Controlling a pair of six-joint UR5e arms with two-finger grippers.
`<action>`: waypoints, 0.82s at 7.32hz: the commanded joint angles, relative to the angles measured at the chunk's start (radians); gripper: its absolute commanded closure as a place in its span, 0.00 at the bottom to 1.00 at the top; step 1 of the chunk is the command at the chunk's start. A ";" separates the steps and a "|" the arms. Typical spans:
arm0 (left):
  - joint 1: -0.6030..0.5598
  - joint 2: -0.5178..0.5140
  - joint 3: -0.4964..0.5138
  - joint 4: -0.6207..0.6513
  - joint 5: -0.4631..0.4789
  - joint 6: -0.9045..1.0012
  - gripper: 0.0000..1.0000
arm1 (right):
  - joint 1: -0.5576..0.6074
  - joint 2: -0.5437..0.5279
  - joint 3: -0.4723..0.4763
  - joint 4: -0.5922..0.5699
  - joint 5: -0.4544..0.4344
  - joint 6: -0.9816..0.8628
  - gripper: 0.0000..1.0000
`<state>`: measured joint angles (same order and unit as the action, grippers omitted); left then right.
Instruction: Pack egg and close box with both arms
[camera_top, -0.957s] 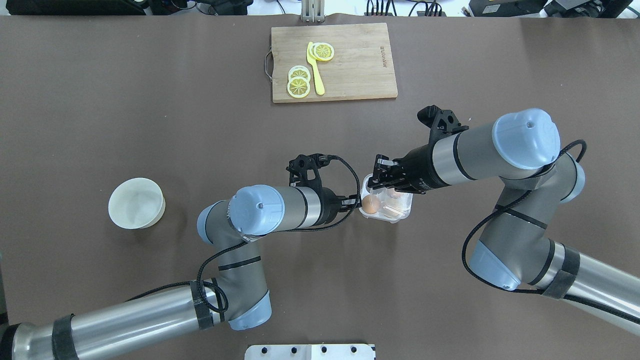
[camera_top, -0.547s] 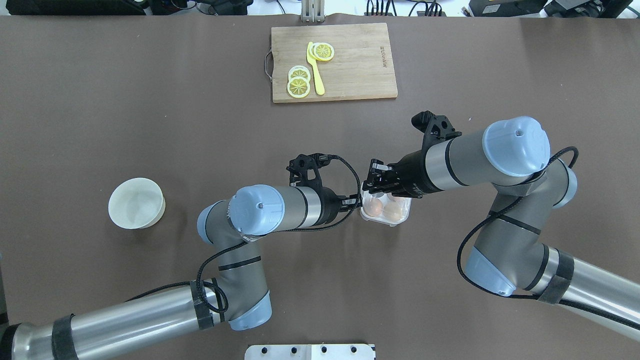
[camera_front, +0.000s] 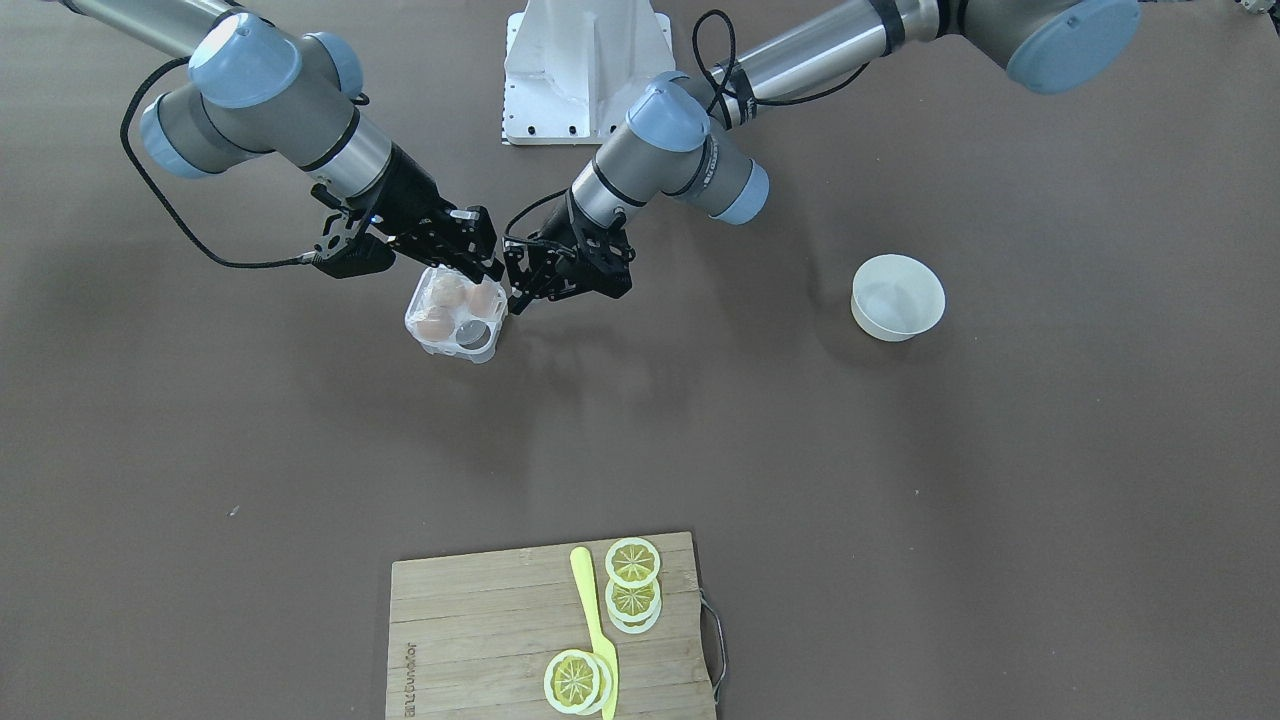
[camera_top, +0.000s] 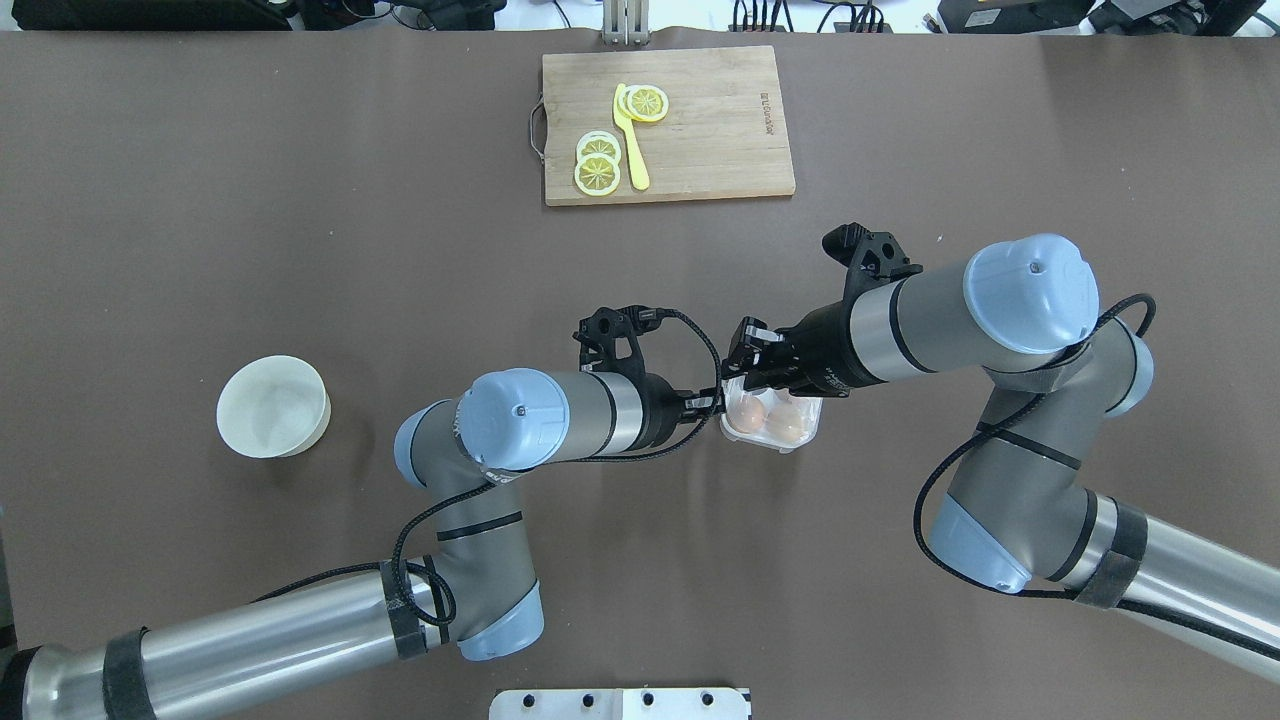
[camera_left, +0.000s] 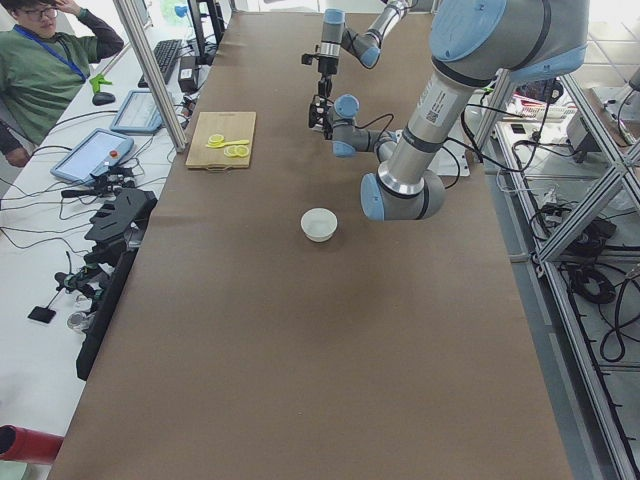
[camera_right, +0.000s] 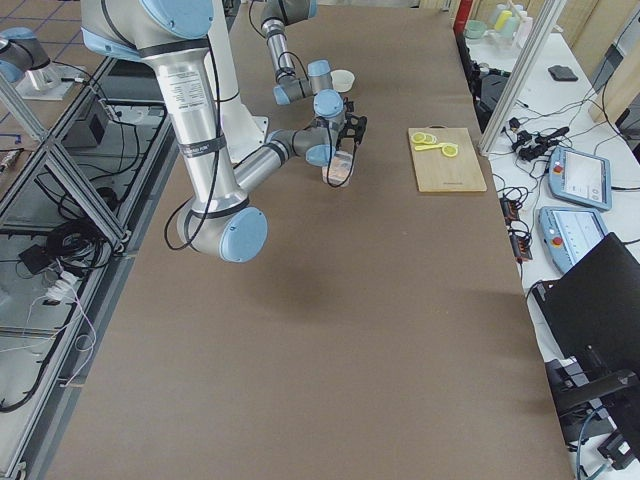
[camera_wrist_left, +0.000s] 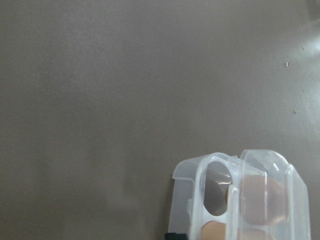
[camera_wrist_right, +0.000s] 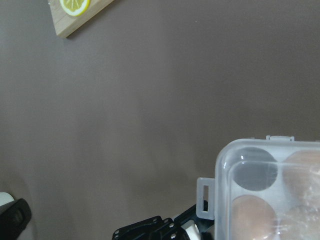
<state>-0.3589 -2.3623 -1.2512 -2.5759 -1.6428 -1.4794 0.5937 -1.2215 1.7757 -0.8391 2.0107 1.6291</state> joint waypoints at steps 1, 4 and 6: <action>-0.009 0.002 -0.005 0.006 -0.005 0.033 1.00 | 0.001 0.007 0.005 0.000 -0.015 0.000 0.00; -0.093 0.073 -0.045 0.013 -0.073 0.220 0.01 | 0.011 0.068 0.013 -0.078 -0.020 0.000 0.00; -0.201 0.127 -0.115 0.066 -0.236 0.222 0.01 | 0.032 0.077 0.072 -0.188 -0.018 -0.003 0.00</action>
<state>-0.4994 -2.2715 -1.3194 -2.5431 -1.7945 -1.2628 0.6123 -1.1522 1.8125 -0.9560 1.9922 1.6278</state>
